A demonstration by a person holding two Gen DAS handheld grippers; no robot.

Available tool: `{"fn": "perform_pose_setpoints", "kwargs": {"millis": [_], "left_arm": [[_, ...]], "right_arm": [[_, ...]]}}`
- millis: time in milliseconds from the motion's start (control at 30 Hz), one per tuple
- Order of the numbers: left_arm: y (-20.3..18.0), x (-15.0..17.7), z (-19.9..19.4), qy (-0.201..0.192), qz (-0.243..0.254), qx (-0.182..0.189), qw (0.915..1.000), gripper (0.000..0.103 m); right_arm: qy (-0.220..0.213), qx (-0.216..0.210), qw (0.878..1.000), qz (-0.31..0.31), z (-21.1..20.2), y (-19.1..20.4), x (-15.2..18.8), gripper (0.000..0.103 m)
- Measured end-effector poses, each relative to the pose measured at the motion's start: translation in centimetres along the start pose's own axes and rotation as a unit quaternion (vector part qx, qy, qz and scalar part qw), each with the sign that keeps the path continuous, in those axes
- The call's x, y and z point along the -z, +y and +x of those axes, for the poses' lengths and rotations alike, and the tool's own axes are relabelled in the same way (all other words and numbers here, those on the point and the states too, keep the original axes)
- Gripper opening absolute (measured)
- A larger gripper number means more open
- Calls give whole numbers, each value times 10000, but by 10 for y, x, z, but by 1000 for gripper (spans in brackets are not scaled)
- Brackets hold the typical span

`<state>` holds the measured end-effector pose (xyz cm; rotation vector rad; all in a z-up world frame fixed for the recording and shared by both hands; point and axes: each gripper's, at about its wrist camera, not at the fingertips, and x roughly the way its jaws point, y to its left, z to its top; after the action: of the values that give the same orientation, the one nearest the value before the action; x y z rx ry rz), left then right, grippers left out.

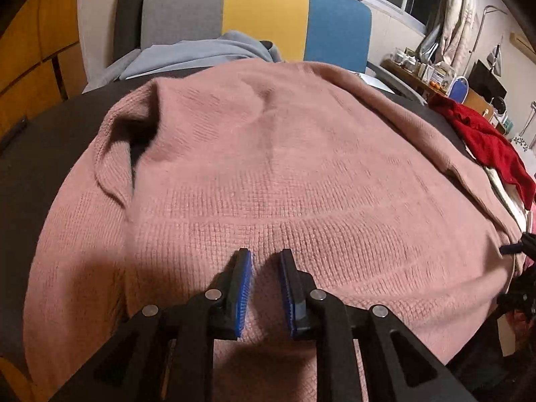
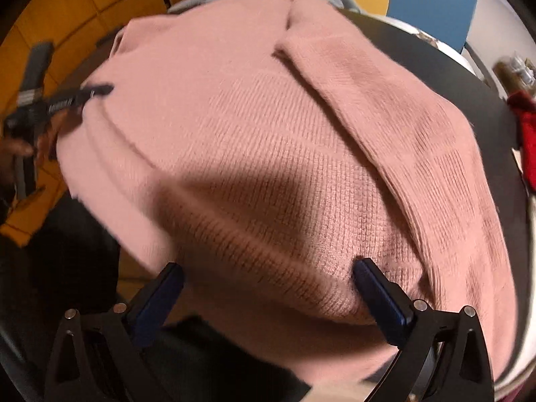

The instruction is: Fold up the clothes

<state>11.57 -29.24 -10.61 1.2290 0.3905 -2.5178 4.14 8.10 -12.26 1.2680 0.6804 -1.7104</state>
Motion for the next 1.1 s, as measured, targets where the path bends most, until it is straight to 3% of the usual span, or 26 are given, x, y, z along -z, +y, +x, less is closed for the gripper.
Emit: {"fn": "perform_pose_setpoints", "kwargs": {"millis": [67, 100, 167, 200, 233, 333, 467, 667, 833, 1033, 1100], "left_arm": [[-5, -2, 0, -2, 394, -42, 9992, 18], [1, -5, -2, -16, 354, 58, 9994, 19], [28, -9, -15, -184, -170, 485, 9985, 19], [53, -8, -27, -404, -663, 650, 9949, 19], [75, -6, -37, -564, -1081, 541, 9911, 20], [125, 2, -61, -790, -1648, -158, 9830, 20], [165, 15, -80, -737, -1888, -788, 9761, 24], [167, 37, -84, -554, -1736, -1111, 9770, 28], [143, 46, -71, -448, -1508, -1095, 9815, 29], [140, 47, -43, -181, -1483, -1327, 9798, 30], [146, 41, -37, -161, -1536, -1360, 9786, 30]], "right_arm": [[279, -29, 9996, -39, -2, 1, 1, 103], [420, -85, 9991, -27, -4, -1, 0, 103], [611, -240, 9978, 38, -9, -6, -3, 103], [577, -327, 9978, 79, -14, -9, -7, 103], [384, -417, 9983, 118, -20, -11, -15, 103], [-195, -685, 9972, 237, -41, -17, -37, 103], [-804, -894, 9927, 132, -49, -8, -76, 103], [-1082, -1209, 9867, 98, -31, 14, -124, 103], [-1198, -1309, 9837, 290, -15, 48, -133, 103], [-1346, -1212, 9815, 619, 9, 64, -132, 103], [-1414, -826, 9849, 564, 16, 67, -129, 103]]}}
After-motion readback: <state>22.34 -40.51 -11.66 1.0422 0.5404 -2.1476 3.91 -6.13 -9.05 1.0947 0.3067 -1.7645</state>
